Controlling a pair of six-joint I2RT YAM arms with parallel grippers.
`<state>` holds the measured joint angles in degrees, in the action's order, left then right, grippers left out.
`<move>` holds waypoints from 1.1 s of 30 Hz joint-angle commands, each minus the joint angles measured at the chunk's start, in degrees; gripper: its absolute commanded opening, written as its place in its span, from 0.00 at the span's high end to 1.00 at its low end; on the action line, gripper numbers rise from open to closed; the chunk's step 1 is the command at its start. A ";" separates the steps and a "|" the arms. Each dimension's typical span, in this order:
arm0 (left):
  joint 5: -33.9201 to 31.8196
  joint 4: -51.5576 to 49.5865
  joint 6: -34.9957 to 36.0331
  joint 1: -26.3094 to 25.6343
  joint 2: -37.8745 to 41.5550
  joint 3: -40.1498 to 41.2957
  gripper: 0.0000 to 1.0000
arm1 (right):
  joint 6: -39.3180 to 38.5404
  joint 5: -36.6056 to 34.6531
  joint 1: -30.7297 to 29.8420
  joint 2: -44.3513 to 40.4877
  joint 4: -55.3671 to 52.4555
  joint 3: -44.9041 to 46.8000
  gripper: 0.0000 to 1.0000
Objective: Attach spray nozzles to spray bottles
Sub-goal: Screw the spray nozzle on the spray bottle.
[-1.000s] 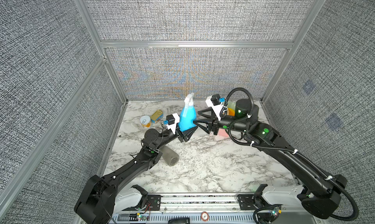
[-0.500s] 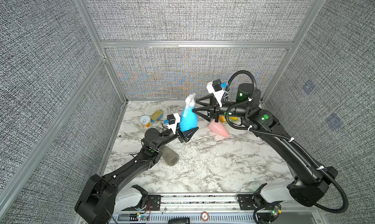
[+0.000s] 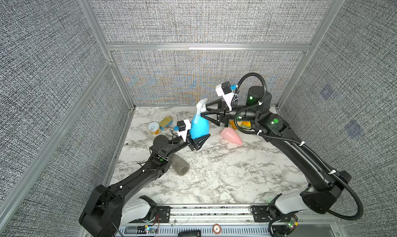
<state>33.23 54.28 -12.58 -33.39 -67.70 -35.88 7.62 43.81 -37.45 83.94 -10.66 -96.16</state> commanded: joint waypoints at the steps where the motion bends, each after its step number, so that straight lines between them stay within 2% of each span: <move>1: 0.78 0.56 0.28 0.07 0.10 -0.49 0.28 | 1.25 1.45 -0.16 0.27 2.59 -0.13 0.48; 7: 0.69 0.39 0.37 0.03 0.01 -0.44 0.28 | 1.19 1.66 -0.74 0.63 2.62 0.09 0.49; 11: 0.73 0.30 0.54 0.08 -0.07 -0.54 0.28 | 1.34 1.71 -0.95 0.50 2.89 0.34 0.53; 15: 0.69 0.21 0.49 0.07 -0.17 -0.51 0.28 | 1.28 1.68 -1.23 0.45 3.00 0.74 0.59; 23: 0.09 -0.64 0.97 0.08 -0.15 -0.75 0.29 | 1.46 1.46 -2.09 0.17 3.46 2.54 0.76; 29: -0.60 -2.10 1.89 0.04 -0.02 -1.17 0.30 | 2.11 -2.15 -3.47 -0.45 4.24 4.47 0.81; 33: -1.48 -3.92 3.04 0.08 0.27 -1.79 0.30 | 2.98 -10.15 -5.67 -0.40 2.22 4.08 0.86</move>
<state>32.97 51.92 -12.16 -33.26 -67.66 -36.73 6.85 35.29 -41.28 83.35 -3.44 -92.16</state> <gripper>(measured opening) 0.760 0.291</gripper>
